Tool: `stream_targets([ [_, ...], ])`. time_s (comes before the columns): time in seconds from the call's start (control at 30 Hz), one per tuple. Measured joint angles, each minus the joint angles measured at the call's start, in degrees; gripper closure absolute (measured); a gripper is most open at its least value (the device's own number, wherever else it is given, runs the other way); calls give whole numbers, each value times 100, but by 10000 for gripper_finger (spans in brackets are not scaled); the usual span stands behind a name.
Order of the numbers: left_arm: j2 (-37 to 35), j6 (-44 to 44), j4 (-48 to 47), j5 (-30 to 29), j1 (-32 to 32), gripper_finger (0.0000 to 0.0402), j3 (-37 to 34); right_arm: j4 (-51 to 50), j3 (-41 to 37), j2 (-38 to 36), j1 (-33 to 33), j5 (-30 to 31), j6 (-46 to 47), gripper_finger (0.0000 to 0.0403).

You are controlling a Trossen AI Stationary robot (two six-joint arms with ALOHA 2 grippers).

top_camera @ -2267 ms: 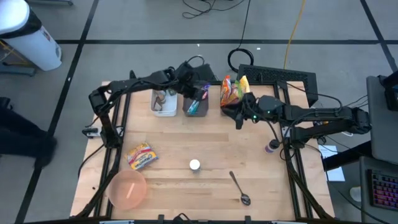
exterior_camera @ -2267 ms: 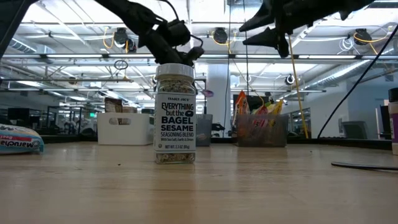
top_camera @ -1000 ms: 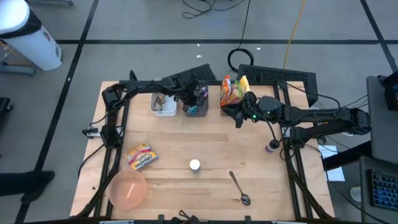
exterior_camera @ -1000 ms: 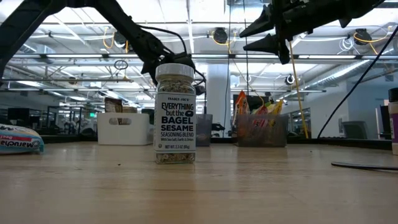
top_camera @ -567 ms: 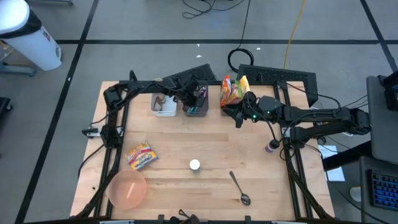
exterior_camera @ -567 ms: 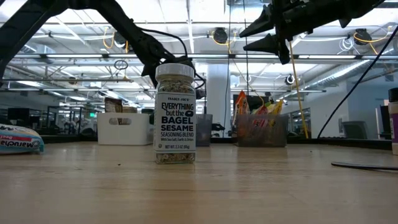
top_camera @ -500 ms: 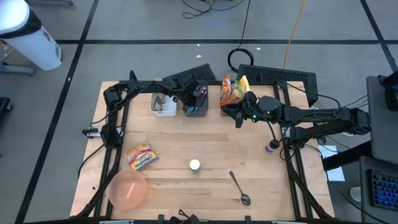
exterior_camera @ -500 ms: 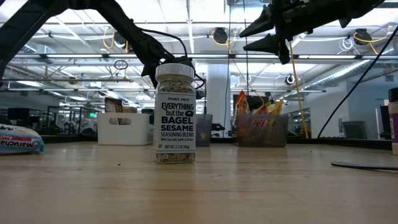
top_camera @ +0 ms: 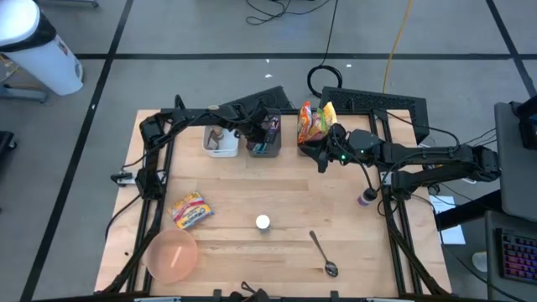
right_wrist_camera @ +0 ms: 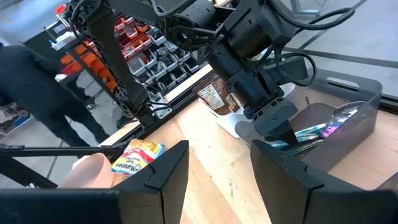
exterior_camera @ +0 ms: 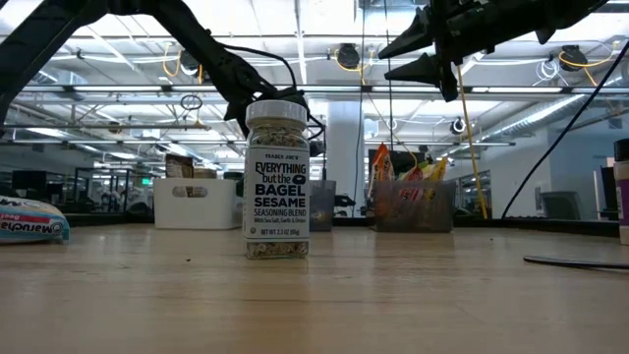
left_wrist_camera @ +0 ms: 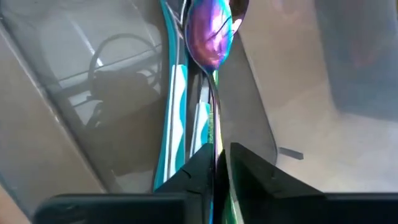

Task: Pick & Place Food Item
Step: Put the violet spoon into the left black bin, then put the black seasoning bottle into the white bin

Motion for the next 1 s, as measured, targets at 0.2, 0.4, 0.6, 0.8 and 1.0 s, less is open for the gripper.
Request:
stream_targets([
  [0.2, 0, 3, 188, 369, 23, 291, 1, -4, 0, 0, 0, -130, 0, 238],
  [0.4, -226, 95, 66, 776, 70, 269, 197, -2, 0, 0, 0, -130, 0, 238],
  [0.6, -1009, 592, -329, 731, 2, 268, 681, 7, 2, 0, -25, -106, -122, 238],
  [0.8, -2448, 521, -10, 648, -282, 268, 794, 150, 4, 2, -76, -89, -177, 238],
  [1.0, -3973, 687, 245, 112, -954, 268, 790, 254, 4, 2, -76, -79, -10, 238],
])
